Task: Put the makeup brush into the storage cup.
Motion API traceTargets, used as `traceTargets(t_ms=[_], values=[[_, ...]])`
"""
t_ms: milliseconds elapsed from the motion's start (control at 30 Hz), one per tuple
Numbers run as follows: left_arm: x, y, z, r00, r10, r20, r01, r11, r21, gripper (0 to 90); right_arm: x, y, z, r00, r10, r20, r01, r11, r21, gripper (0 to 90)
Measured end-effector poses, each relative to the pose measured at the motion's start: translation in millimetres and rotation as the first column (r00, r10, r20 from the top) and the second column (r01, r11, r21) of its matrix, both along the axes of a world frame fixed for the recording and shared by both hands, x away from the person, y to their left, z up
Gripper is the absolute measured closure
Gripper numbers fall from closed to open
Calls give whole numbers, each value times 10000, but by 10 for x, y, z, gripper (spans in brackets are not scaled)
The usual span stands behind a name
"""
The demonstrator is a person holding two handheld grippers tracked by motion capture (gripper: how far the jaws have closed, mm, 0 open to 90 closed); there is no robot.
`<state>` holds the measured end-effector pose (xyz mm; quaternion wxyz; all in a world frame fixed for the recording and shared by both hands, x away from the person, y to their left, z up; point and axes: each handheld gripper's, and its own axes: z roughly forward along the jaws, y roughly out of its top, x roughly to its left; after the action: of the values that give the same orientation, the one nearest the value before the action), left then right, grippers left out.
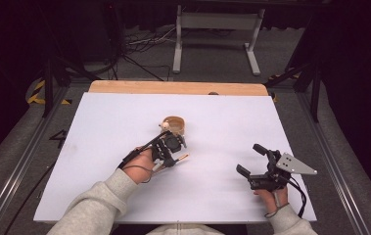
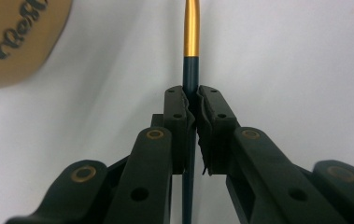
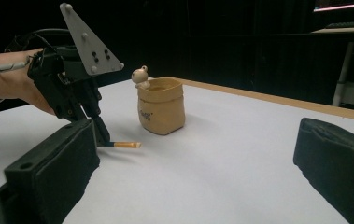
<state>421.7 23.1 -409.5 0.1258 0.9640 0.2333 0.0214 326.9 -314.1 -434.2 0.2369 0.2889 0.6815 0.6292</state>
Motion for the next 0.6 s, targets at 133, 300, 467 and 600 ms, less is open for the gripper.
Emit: traceTargets(t_ms=[133,300,467,600], values=[[-6,11,56,9999,64,159,-58,9992,-398,823,0,1,0,10000,5,-3,-5,10000,11,3],[-19,35,148,9995,140,299,-111,9955,-939,823,2,0,-1,10000,13,-4,-13,10000,8,3],[-19,78,223,9976,278,635,-157,9829,-1833,823,-1,6,-1,10000,33,-17,-33,10000,80,3],[-29,127,304,9943,464,962,-212,9684,-2484,823,1,1,1,10000,47,8,-47,9999,103,4]])
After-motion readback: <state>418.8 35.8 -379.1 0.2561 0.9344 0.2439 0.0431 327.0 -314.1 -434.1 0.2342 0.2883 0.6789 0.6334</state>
